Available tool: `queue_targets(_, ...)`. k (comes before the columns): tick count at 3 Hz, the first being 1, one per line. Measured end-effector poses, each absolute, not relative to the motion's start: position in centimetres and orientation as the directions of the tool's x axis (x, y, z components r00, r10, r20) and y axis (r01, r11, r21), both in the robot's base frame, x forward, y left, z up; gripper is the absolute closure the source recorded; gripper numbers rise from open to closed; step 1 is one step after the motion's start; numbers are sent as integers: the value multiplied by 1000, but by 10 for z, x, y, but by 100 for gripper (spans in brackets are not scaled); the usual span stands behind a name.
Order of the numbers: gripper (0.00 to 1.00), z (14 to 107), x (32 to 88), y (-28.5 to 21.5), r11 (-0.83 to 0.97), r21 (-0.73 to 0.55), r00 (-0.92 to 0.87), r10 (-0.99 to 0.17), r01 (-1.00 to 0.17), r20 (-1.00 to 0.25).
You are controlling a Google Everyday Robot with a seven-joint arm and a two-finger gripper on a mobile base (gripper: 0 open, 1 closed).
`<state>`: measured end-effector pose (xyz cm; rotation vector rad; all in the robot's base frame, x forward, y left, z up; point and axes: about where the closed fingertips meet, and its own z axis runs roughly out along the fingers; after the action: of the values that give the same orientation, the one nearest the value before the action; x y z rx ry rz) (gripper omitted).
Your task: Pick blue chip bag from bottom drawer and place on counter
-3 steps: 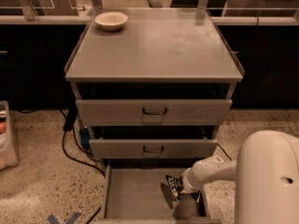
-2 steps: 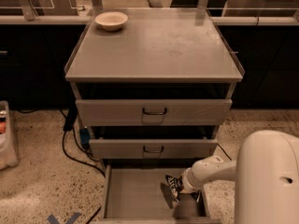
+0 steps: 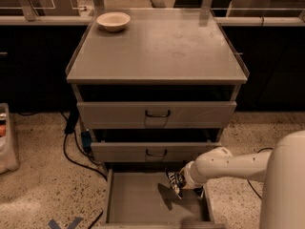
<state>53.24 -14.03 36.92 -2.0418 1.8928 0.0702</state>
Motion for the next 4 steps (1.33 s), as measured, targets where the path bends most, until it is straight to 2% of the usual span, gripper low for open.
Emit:
queue_targets(1, 100, 452, 534, -124, -102, -320, 191, -946, -942, -262)
queue_targets(2, 100, 488, 548, -122, -113, -378, 215, -947, -919, -238)
queue_targets(3, 100, 489, 548, -122, -113, -379, 215, -947, -919, -238)
queue_targets(4, 100, 535, 559, -114, -133, -407, 252, -934, -904, -255)
